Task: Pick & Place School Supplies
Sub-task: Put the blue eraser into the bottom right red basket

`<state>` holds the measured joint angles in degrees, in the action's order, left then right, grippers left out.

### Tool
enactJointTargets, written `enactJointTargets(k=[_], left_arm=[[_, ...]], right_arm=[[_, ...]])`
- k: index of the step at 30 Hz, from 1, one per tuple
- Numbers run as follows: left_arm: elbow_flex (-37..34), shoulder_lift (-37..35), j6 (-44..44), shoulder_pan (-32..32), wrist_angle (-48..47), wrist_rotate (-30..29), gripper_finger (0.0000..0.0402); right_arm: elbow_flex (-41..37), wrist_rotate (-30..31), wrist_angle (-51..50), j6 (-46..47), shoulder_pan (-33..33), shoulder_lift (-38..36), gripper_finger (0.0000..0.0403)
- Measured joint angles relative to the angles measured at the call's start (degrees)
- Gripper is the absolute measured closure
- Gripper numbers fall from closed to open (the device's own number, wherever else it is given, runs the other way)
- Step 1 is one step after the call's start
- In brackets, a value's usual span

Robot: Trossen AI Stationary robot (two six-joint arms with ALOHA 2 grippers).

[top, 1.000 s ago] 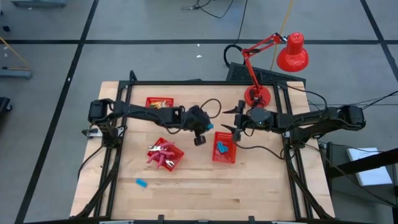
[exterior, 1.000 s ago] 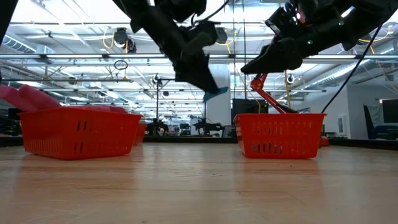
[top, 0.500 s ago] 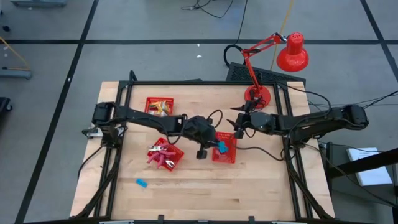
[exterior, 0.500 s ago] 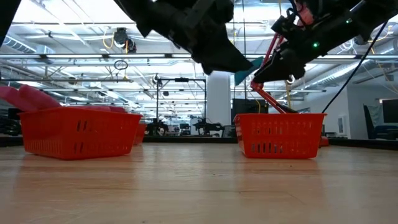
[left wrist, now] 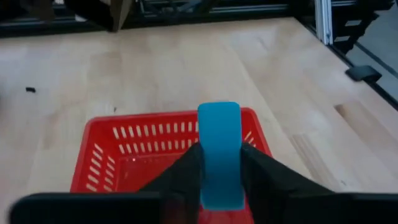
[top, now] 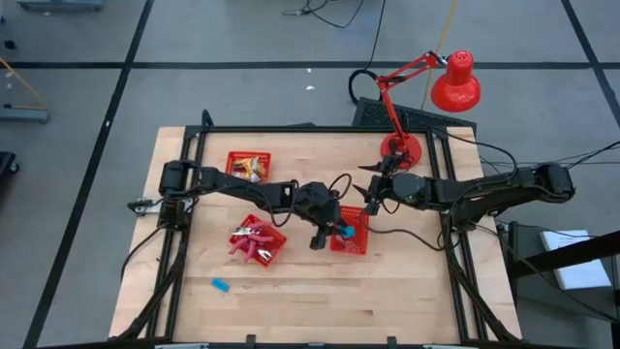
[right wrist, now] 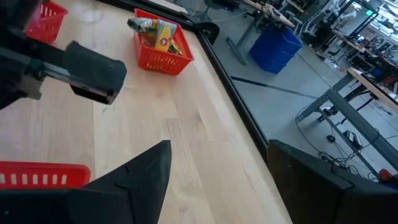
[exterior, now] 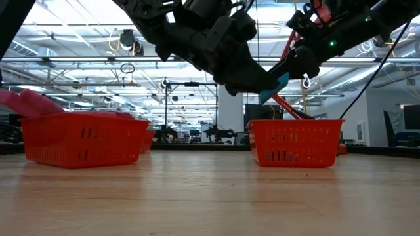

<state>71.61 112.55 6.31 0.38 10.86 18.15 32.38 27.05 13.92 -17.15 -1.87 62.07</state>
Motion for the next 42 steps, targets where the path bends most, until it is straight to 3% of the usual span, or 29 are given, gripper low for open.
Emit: enactJointTargets(k=[6, 13, 18, 25, 29, 32, 36, 42], left_arm=[[0.0, 0.0, -0.3, 0.0, 1.0, 0.6, 0.0221], [0.0, -0.4, 0.6, 0.0, 1.0, 2.4, 0.0196], [0.0, -4.9, 3.9, -0.5, -11.1, 0.0, 0.0214], [-0.3, -15.1, 4.6, -5.9, -35.7, -12.2, 0.0233], [-4.0, -22.7, -0.4, -12.0, -41.6, -23.2, 0.0233], [-7.9, -30.1, -6.2, -16.7, -44.3, -27.6, 0.0234], [-15.0, -38.7, -17.4, -22.8, -48.5, -28.9, 0.0234], [-25.5, -47.1, -35.1, -33.8, -50.4, -25.8, 0.0233]], right_arm=[[0.0, 0.0, 0.8, 0.0, 0.0, 0.0, 0.0147], [0.0, -0.1, 1.0, 0.0, 0.0, 0.0, 0.0147], [0.0, -0.2, 0.5, 0.2, 0.2, 0.0, 0.0147], [0.0, -0.2, 0.4, 0.2, 1.8, 0.0, 0.0147], [0.0, -0.2, 0.5, 0.2, 3.0, 0.0, 0.0147], [0.0, -0.2, 1.0, 0.4, 3.9, 0.0, 0.0147], [0.0, -0.1, 1.3, 1.1, 5.0, 0.0, 0.0147], [0.0, -0.1, 1.3, 2.5, 6.5, 0.0, 0.0147]])
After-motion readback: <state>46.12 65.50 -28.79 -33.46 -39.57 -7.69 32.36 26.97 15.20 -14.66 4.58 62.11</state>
